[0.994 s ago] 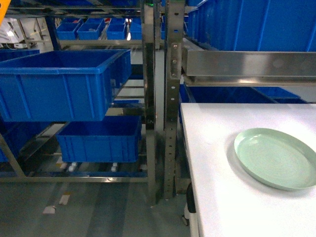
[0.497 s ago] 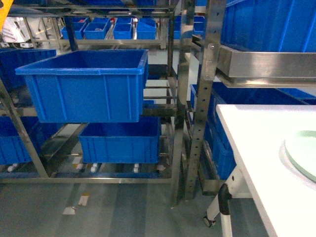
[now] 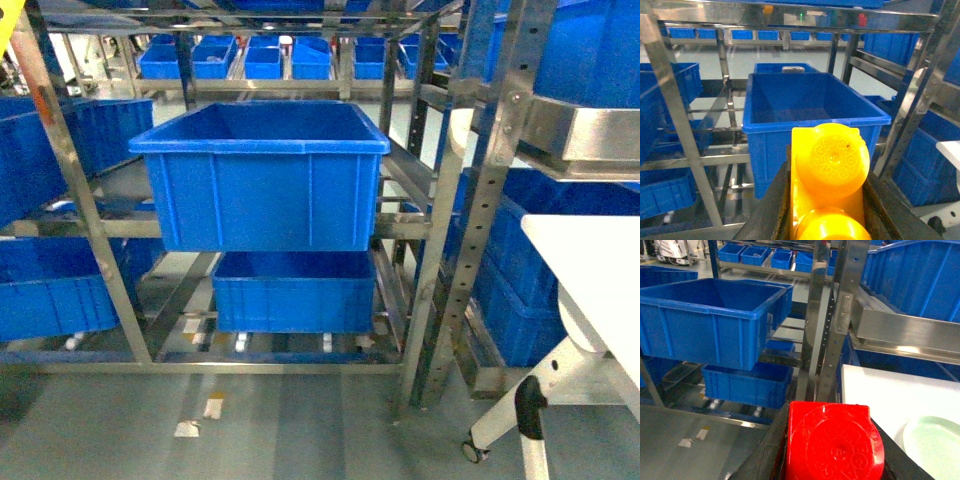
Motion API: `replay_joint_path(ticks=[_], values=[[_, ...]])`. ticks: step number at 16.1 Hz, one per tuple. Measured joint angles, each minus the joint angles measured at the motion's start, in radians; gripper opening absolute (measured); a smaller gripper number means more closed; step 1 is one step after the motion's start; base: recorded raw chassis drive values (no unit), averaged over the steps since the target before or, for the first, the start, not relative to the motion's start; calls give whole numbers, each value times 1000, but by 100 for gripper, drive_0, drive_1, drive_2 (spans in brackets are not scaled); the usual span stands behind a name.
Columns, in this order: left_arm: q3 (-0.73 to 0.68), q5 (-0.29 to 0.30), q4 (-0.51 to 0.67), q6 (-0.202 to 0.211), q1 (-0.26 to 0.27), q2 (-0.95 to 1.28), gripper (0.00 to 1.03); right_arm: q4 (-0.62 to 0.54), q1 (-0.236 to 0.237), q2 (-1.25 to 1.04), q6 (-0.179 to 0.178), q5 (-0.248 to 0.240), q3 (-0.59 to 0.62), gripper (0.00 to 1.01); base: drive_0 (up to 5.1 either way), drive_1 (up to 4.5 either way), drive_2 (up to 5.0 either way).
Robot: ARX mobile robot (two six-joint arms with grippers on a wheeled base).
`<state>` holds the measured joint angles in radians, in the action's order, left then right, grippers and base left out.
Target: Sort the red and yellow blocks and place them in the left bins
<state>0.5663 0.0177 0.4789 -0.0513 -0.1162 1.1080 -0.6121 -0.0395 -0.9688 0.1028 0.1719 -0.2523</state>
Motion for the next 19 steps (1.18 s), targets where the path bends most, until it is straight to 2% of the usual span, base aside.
replay_joint_path(ticks=[19], values=[[0,0,1,0,-1,0,27,2,0,0,0,0,0,27,-491,250,250]])
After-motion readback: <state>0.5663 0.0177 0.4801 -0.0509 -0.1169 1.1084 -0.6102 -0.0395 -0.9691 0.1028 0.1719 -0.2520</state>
